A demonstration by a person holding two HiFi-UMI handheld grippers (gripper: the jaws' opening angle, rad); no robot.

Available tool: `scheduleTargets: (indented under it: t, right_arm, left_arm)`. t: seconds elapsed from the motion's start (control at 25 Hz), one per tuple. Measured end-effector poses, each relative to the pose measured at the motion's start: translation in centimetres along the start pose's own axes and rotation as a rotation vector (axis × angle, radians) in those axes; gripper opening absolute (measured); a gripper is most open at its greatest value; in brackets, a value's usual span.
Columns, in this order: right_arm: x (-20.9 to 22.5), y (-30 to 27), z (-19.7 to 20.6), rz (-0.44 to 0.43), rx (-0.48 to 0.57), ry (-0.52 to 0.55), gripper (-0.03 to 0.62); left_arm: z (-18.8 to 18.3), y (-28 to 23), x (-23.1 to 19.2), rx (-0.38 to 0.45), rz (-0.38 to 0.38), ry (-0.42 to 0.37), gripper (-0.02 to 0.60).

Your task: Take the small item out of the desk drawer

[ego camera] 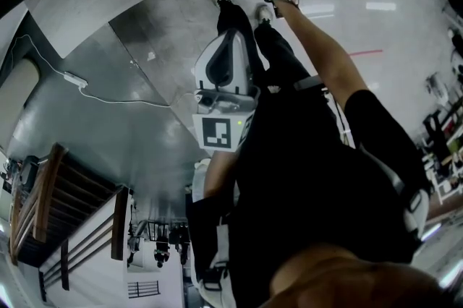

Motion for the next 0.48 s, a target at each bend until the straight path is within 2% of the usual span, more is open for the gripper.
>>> scheduleTargets:
  t: [0.08, 0.2, 0.48]
  right_arm:
    - [0.4, 1.0, -0.2, 0.015, 0.036, 0.01, 0.245]
    - [2.1, 2.8, -0.6, 0.106, 0.09, 0.056, 0.245]
    - [1.6, 7.2, 0.0, 0.093, 0.14, 0.08, 0.245]
  left_arm:
    - [0.1, 0.3, 0.7, 0.006, 0.0, -0.004, -0.003]
    - [0.1, 0.7, 1.9, 0.017, 0.007, -0.01, -0.003]
    - [-0.4, 2.3, 4.0, 0.036, 0.02, -0.033, -0.003]
Point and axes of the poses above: the fingertips, and each gripper's own axes: y backward along the fingers, x to its right, z out of its underside, the point moved 6 cm from there along y, backward along the fingers, and after that the axes turned 3 degrees about z, right-handed, at the moved point
